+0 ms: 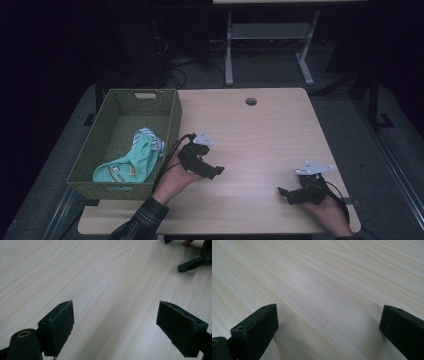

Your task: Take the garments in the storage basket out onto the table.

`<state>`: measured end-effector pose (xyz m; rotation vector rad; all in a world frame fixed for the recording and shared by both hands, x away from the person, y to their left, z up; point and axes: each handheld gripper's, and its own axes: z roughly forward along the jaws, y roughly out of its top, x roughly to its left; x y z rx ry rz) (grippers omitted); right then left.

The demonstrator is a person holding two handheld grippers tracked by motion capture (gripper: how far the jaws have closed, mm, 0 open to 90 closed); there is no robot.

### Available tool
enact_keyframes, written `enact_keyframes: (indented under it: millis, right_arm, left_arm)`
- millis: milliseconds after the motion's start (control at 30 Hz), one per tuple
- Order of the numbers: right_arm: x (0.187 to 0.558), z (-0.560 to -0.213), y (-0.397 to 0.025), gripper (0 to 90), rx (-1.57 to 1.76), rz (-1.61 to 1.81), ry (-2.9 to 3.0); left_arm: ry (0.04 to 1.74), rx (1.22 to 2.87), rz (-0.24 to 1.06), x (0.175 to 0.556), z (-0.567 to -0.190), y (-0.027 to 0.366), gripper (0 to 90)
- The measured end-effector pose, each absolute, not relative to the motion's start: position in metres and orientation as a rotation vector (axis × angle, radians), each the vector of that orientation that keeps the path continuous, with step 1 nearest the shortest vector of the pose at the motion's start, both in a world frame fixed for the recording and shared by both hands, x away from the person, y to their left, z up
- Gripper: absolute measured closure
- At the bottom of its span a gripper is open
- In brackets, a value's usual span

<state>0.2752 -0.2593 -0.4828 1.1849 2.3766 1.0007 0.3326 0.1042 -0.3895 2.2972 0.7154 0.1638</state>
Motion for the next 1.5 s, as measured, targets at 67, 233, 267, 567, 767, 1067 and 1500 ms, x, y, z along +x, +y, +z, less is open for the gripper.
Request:
enact_keyframes:
  millis: [67, 233, 267, 567, 767, 1067, 1500]
  right_arm:
    - [0.275, -0.483, -0.259, 1.4, 1.185, 1.001, 2.377]
    - [0.275, -0.483, -0.259, 1.4, 1.184, 1.001, 2.376]
    - [0.275, -0.483, -0.259, 1.4, 1.184, 1.001, 2.376]
    - [0.275, -0.483, -0.259, 1.5, 1.184, 1.001, 2.376]
    - [0.275, -0.483, -0.259, 1.4, 1.184, 1.001, 2.376]
    - [0.275, -0.483, -0.259, 1.4, 1.185, 1.0, 2.377]
    - [0.276, -0.483, -0.26, 1.5, 1.177, 1.001, 2.377]
  left_arm:
    - [0.714, 2.297, 0.168, 0.333, -0.388, 0.105, 13.9]
    - [0.713, 2.293, 0.169, 0.334, -0.384, 0.107, 13.9]
    - [0.711, 2.295, 0.168, 0.335, -0.383, 0.107, 13.9]
    - [0.707, 2.297, 0.161, 0.337, -0.38, 0.108, 13.9]
    - [0.709, 2.293, 0.163, 0.34, -0.377, 0.113, 13.9]
    - [0.709, 2.254, 0.18, 0.345, -0.363, 0.123, 13.9]
    - [0.71, 2.233, 0.197, 0.346, -0.355, 0.137, 13.7]
